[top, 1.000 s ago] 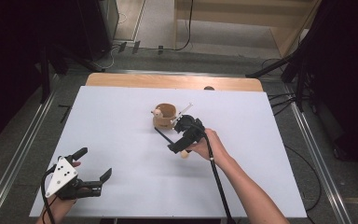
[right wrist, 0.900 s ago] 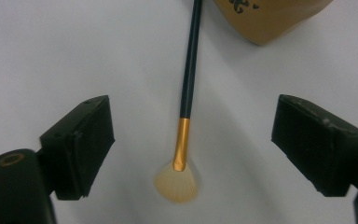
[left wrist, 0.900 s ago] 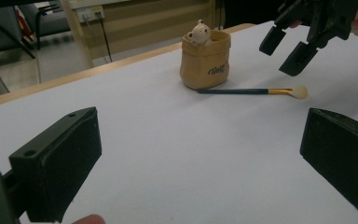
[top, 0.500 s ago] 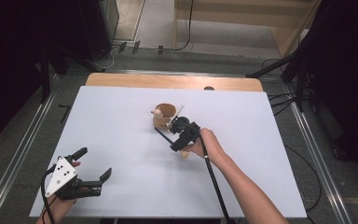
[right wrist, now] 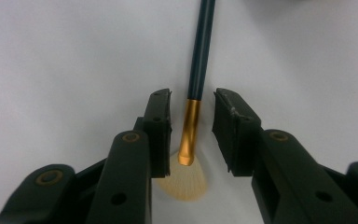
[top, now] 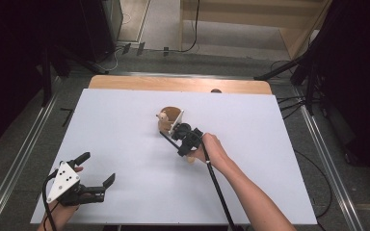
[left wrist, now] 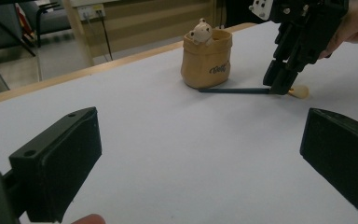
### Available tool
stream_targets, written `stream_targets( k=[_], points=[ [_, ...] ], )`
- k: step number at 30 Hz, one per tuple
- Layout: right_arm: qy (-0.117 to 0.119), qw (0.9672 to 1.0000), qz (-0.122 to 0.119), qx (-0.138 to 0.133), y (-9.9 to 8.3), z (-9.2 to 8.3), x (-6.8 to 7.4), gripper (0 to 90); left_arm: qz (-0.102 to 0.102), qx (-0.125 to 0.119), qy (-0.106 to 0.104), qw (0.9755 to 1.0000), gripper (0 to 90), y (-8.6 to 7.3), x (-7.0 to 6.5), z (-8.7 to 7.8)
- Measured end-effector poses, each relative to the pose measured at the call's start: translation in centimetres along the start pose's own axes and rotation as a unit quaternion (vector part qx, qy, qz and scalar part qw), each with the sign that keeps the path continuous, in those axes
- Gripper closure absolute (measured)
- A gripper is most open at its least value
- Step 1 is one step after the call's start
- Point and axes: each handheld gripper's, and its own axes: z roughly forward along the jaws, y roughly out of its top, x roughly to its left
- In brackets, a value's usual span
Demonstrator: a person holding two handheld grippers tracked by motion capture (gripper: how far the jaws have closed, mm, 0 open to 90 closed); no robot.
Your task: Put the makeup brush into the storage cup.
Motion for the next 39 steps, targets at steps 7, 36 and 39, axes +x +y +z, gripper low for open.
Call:
stream_targets(
  k=[7,36,39],
  points=[
    [-0.006,0.9999,0.002,0.012,0.4,0.3,0.1,74.4,0.000,0.001,-0.001,1.0000,0.0,0.0,0.1,0.0],
    [-0.014,0.9998,-0.006,0.012,0.3,-0.5,0.4,84.7,-0.001,0.005,-0.005,1.0000,0.0,-0.1,0.0,0.1],
    [-0.011,0.9998,-0.010,0.015,0.1,-0.8,0.4,84.7,0.000,0.006,-0.004,1.0000,0.0,0.0,0.0,0.1]
  ],
)
